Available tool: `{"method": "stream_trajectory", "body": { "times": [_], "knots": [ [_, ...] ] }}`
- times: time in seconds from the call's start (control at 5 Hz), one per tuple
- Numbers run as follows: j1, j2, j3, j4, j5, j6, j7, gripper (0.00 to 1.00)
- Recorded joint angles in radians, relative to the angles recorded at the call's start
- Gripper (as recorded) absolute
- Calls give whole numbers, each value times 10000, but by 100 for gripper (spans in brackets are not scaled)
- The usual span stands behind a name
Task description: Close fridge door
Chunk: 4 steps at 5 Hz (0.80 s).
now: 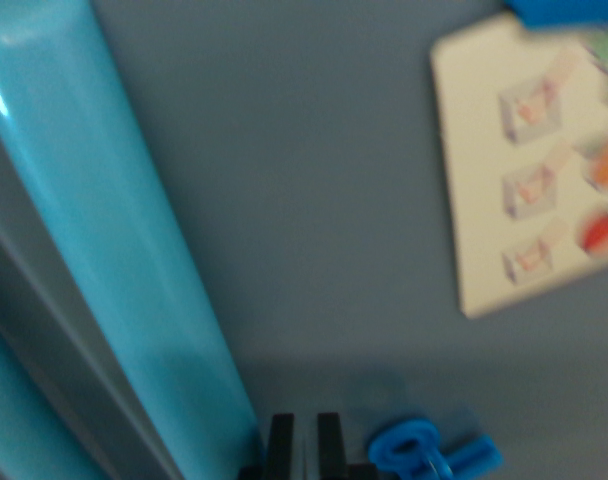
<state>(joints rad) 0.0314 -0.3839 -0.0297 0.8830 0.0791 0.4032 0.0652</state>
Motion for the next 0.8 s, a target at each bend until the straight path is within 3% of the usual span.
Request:
{"method": "stream_trajectory", "body": {
  "times": [0.2,0.4,0.6,0.8],
  "knots": [
    [0,0,0,0,0,0,0,100],
    [0,536,131,493,0,-17,0,100],
    [0,536,131,493,0,-17,0,100],
    [0,783,155,781,0,-20,0,100]
  ]
}}
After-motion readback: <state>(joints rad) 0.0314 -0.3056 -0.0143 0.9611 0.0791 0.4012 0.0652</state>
